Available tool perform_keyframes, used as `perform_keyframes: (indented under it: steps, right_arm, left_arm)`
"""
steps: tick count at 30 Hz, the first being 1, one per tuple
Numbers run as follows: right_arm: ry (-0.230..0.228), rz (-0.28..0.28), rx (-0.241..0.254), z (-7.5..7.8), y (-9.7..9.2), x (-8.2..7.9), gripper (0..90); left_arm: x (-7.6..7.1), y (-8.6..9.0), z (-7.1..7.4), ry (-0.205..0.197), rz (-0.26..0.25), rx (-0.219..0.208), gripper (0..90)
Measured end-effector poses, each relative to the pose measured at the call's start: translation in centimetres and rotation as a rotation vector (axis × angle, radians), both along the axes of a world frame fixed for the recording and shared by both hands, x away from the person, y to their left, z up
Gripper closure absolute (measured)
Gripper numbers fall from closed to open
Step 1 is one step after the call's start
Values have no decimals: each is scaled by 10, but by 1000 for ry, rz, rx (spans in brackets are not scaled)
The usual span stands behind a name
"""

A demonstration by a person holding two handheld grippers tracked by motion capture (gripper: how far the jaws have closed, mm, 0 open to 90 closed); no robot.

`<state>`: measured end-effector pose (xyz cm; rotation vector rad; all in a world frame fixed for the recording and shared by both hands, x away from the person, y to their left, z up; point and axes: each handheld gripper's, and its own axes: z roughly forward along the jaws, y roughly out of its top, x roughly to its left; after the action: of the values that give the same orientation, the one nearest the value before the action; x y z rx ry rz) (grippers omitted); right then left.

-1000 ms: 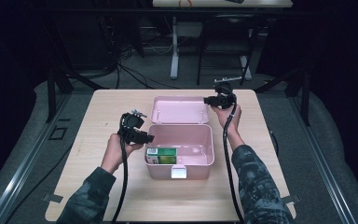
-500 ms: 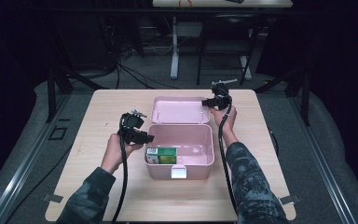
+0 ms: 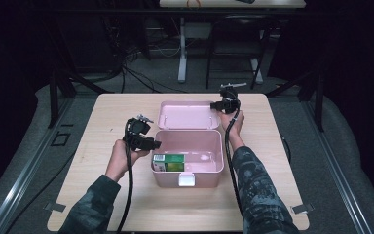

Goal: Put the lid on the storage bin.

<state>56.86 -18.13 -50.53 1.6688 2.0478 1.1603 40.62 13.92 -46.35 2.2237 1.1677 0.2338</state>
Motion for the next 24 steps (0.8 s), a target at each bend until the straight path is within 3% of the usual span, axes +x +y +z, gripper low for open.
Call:
perform_keyframes:
  steps: [10,24]
  right_arm:
    - [-49,-24,-1,10,1,-5,806]
    - [-171,-17,-10,35,-1,-14,819]
  left_arm:
    - [0,-2,0,-8,0,6,664]
    - [-1,-2,-1,-11,6,3,665]
